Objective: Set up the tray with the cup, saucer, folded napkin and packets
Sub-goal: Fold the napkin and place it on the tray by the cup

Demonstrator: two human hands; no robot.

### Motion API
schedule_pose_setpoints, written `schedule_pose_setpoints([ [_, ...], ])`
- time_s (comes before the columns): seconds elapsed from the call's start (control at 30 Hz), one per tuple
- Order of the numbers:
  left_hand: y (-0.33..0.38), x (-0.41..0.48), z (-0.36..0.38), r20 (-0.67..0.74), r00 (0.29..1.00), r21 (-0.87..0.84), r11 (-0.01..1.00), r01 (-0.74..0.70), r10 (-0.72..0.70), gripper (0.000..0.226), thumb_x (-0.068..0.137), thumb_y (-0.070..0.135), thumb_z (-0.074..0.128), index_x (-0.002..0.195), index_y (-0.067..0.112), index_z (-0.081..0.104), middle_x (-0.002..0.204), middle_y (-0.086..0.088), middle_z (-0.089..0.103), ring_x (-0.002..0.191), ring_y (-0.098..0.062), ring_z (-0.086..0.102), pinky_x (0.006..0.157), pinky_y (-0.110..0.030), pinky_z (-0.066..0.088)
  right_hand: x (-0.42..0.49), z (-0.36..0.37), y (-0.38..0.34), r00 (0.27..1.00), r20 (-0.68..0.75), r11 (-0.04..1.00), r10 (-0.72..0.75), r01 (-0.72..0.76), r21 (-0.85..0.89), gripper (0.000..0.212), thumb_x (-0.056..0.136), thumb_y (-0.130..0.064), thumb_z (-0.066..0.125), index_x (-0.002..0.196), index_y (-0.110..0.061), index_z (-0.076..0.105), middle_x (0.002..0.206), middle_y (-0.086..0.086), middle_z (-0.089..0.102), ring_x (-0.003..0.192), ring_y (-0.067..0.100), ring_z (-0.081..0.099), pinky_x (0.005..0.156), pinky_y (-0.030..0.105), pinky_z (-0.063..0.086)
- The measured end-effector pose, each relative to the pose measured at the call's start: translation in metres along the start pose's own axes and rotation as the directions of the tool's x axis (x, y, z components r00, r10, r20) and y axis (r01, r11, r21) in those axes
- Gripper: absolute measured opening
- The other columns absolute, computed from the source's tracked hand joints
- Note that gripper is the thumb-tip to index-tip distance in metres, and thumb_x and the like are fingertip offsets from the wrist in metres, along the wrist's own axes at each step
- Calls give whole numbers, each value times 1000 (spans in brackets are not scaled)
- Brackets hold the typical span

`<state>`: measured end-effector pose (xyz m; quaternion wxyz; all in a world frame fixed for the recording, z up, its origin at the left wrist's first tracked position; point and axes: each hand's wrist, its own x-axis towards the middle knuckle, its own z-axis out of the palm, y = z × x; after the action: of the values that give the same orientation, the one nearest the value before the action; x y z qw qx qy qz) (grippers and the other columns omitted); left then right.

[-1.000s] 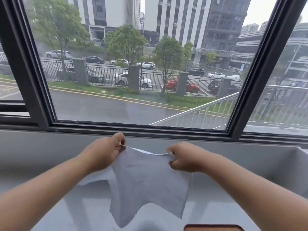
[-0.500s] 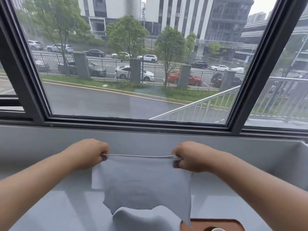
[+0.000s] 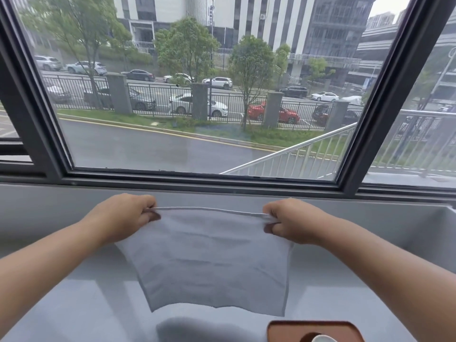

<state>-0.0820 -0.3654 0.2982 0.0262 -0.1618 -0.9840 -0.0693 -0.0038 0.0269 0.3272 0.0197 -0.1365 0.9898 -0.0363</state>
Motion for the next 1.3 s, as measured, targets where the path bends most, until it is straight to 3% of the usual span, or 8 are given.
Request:
schedule_pose_setpoints([
  [0.1, -5, -1, -8, 87, 996, 12, 1000, 10, -11, 44, 75, 72, 77, 62, 38, 52, 62, 13, 59, 63, -5, 56, 54, -29, 39, -1, -3, 5, 997, 63, 999, 50, -51, 11, 39, 91, -40, 68, 70, -24, 40, 66, -8, 46, 61, 13, 44, 50, 29, 31],
  [0.2, -6, -3, -5, 184, 982, 69, 997, 14, -27, 40, 80, 61, 78, 59, 38, 54, 58, 15, 57, 58, 0, 51, 50, -25, 33, 1, -3, 7, 983, 167, 995, 81, -89, 38, 27, 92, -35, 63, 77, -16, 52, 70, -3, 54, 60, 12, 47, 54, 31, 36],
  [0.33, -3, -4, 16, 200, 979, 176, 984, -8, -27, 15, 96, 44, 62, 89, 32, 67, 100, 13, 69, 96, -14, 64, 76, -29, 50, 11, 17, 1, 974, 183, 991, 131, -133, 0, 20, 88, -28, 59, 74, -15, 54, 71, -2, 54, 70, 22, 53, 57, 30, 39],
  [0.6, -25, -22, 22, -132, 989, 40, 997, 70, -65, 22, 103, 32, 53, 100, 22, 72, 111, 0, 73, 107, -26, 65, 84, -37, 52, 20, 32, -28, 933, -206, 956, 294, -288, 58, 23, 96, -27, 53, 76, -17, 61, 83, 3, 64, 81, 31, 59, 63, 35, 46],
  [0.77, -16, -65, 50, -291, 955, -62, 995, -74, 52, 17, 100, 21, 65, 104, 18, 81, 101, -6, 77, 101, -35, 67, 86, -45, 55, -28, 62, -34, 900, -295, 947, 322, -301, 114, 21, 94, -15, 53, 74, -19, 60, 81, -1, 63, 81, 27, 55, 67, 36, 42],
  [0.9, -16, -71, 45, -429, 883, -13, 976, -218, 192, 16, 98, 19, 68, 96, 13, 83, 86, -8, 77, 83, -38, 70, 74, -47, 56, -35, 63, -26, 895, -379, 972, 234, -217, 88, 21, 96, -12, 56, 80, -16, 69, 78, 1, 62, 81, 28, 54, 71, 35, 37],
  [1.03, -20, -88, 56, -442, 834, 22, 933, -359, 331, 43, 94, 38, 46, 92, 16, 83, 82, -3, 77, 73, -34, 69, 66, -48, 57, -55, 85, -20, 892, -416, 984, 175, -166, 57, 14, 94, -13, 63, 83, -14, 73, 77, 5, 61, 78, 31, 53, 72, 41, 46],
  [1.3, -37, -124, 118, -354, 853, 39, 917, -396, 383, 35, 91, 34, 48, 87, 28, 83, 80, 10, 75, 68, -24, 69, 61, -36, 55, -93, 161, -33, 928, -345, 989, 144, -129, 66, 25, 76, -3, 78, 92, -21, 79, 86, -4, 69, 82, 27, 60, 69, 37, 54],
])
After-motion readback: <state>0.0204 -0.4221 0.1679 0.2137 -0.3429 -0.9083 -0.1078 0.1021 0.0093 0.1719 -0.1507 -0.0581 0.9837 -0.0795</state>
